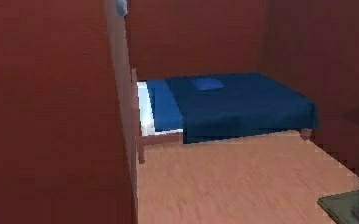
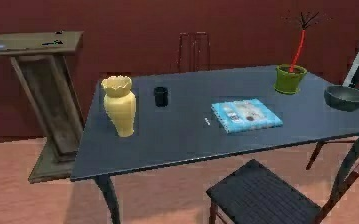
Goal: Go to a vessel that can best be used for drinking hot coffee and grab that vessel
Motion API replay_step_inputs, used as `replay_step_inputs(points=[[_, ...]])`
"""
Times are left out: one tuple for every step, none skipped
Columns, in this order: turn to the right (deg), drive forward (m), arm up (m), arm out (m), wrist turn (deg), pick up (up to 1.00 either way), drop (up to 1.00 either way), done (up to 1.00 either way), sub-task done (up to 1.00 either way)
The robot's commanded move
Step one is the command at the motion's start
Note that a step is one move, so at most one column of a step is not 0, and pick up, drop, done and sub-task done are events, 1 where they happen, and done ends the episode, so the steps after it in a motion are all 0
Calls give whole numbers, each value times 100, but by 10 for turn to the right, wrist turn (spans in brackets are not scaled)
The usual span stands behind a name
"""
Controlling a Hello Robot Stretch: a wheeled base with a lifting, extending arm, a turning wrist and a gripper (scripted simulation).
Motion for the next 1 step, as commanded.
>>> replay_step_inputs(points=[[450,0,0,0,0,0,0,0,0]])
